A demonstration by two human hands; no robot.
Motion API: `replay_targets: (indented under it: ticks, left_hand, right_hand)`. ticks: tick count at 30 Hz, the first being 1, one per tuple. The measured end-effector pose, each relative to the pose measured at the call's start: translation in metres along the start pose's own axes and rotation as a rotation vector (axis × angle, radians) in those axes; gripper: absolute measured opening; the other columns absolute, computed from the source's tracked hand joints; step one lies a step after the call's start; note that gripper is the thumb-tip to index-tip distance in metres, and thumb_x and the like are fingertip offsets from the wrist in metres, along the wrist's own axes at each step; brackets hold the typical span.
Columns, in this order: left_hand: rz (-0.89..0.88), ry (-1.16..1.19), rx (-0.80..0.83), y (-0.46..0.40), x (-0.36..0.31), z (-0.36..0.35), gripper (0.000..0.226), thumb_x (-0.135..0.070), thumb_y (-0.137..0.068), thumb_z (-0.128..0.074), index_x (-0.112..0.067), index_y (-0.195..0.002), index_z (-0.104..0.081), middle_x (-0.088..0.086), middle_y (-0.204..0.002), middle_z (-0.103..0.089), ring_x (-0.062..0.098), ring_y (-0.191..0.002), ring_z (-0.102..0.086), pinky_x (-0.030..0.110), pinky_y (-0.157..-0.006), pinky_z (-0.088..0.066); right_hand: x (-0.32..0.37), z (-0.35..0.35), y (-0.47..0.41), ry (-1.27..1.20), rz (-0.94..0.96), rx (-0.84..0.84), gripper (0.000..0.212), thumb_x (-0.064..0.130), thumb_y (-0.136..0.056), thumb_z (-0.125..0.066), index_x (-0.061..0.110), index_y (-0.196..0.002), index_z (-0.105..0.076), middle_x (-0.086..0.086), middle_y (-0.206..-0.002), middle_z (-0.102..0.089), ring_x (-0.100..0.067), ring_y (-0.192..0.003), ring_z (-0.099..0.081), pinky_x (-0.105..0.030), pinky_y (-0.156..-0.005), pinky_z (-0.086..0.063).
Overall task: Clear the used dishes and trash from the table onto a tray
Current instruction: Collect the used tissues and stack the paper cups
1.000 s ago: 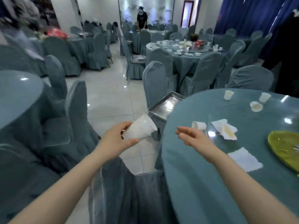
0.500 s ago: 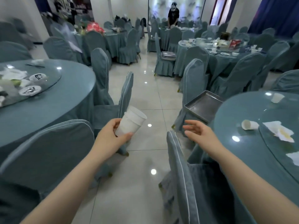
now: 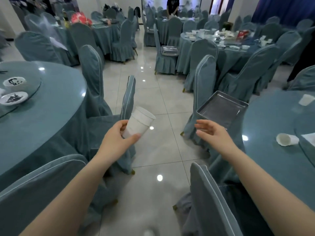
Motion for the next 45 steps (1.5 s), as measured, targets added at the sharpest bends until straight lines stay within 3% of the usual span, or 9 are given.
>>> replay_targets:
  ticks: [8, 14, 19, 25, 29, 32, 36, 40, 45]
  left_hand:
    - [-0.012, 0.046, 0.101, -0.168, -0.003, -0.03, 0.058, -0.034, -0.078, -0.072, -0.024, -0.13, -0.048, -0.008, -0.117, -0.057, 0.005, -0.097, -0.056, 0.014, -0.07, -0.041]
    - [-0.073, 0.09, 0.269, -0.282, -0.018, -0.096, 0.044, -0.035, -0.081, -0.071, -0.035, -0.116, -0.046, -0.021, -0.102, -0.056, -0.008, -0.085, -0.053, 0.011, -0.063, -0.037]
    - [-0.112, 0.202, 0.47, -0.371, -0.033, -0.161, 0.027, -0.024, -0.079, -0.073, -0.042, -0.091, -0.057, -0.031, -0.084, -0.066, -0.011, -0.077, -0.062, 0.008, -0.059, -0.044]
    - [-0.189, 0.264, 0.634, -0.457, -0.063, -0.25, 0.03, -0.024, -0.08, -0.072, -0.036, -0.103, -0.057, -0.02, -0.1, -0.064, 0.002, -0.091, -0.062, 0.02, -0.07, -0.045]
    - [-0.234, 0.257, 0.805, -0.475, -0.089, -0.315, 0.038, -0.029, -0.079, -0.072, -0.032, -0.113, -0.054, -0.017, -0.105, -0.062, 0.004, -0.097, -0.06, 0.02, -0.071, -0.045]
    - [-0.265, 0.236, 0.905, -0.491, -0.109, -0.363, 0.04, -0.03, -0.078, -0.074, -0.034, -0.113, -0.054, -0.017, -0.106, -0.064, 0.004, -0.095, -0.061, 0.022, -0.072, -0.046]
    - [-0.288, 0.202, 0.987, -0.509, -0.129, -0.429, 0.04, -0.028, -0.079, -0.073, -0.034, -0.113, -0.052, -0.018, -0.104, -0.063, 0.004, -0.093, -0.061, 0.021, -0.07, -0.045]
    - [-0.305, 0.151, 1.044, -0.524, -0.152, -0.494, 0.039, -0.026, -0.08, -0.074, -0.036, -0.11, -0.051, -0.022, -0.098, -0.06, 0.001, -0.091, -0.059, 0.025, -0.076, -0.047]
    - [-0.342, 0.097, 1.095, -0.541, -0.184, -0.555, 0.032, -0.028, -0.08, -0.073, -0.045, -0.098, -0.053, -0.028, -0.089, -0.061, -0.008, -0.079, -0.06, 0.015, -0.062, -0.041]
  right_hand:
    - [-0.03, 0.008, -0.117, -0.017, -0.103, -0.126, 0.034, 0.018, -0.084, -0.07, 0.031, -0.114, -0.061, 0.014, -0.109, -0.068, 0.004, -0.096, -0.064, -0.009, -0.077, -0.049]
    - [-0.06, 0.047, -0.167, 0.084, -0.199, -0.247, 0.034, 0.017, -0.084, -0.07, 0.035, -0.111, -0.059, 0.015, -0.108, -0.067, 0.002, -0.098, -0.064, -0.018, -0.089, -0.049]
    - [-0.085, 0.089, -0.196, 0.118, -0.33, -0.509, 0.031, 0.01, -0.085, -0.069, 0.026, -0.11, -0.06, 0.003, -0.106, -0.069, -0.01, -0.097, -0.065, -0.029, -0.095, -0.049]
    - [-0.103, 0.121, -0.201, 0.094, -0.501, -0.851, 0.026, 0.008, -0.084, -0.069, 0.021, -0.106, -0.062, -0.002, -0.1, -0.069, -0.011, -0.089, -0.064, -0.028, -0.09, -0.049]
    - [-0.122, 0.14, -0.178, 0.086, -0.656, -1.088, 0.027, 0.009, -0.083, -0.071, 0.011, -0.109, -0.064, -0.002, -0.101, -0.067, -0.008, -0.084, -0.06, -0.017, -0.077, -0.043]
    - [-0.148, 0.166, -0.161, 0.048, -0.753, -1.274, 0.036, 0.012, -0.083, -0.072, 0.009, -0.116, -0.061, -0.009, -0.113, -0.066, -0.014, -0.089, -0.06, -0.024, -0.078, -0.042]
    - [-0.197, 0.203, -0.154, -0.008, -0.88, -1.412, 0.072, 0.03, -0.081, -0.075, 0.018, -0.143, -0.039, -0.011, -0.136, -0.051, -0.024, -0.114, -0.055, -0.036, -0.09, -0.045]
    - [-0.244, 0.25, -0.163, 0.053, -0.948, -1.518, 0.084, 0.037, -0.075, -0.078, 0.02, -0.144, -0.034, -0.007, -0.143, -0.045, -0.028, -0.128, -0.046, -0.043, -0.104, -0.04]
    - [-0.289, 0.3, -0.173, 0.049, -1.158, -1.708, 0.101, 0.036, -0.073, -0.079, 0.01, -0.15, -0.019, -0.015, -0.151, -0.03, -0.029, -0.141, -0.024, -0.045, -0.112, -0.028]
Point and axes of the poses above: each hand's wrist, its own y-axis away from the middle knuckle, its own z-axis out of the back of the hand, x = y × z, the point moved 2 cm from there along -y, towards the middle knuckle
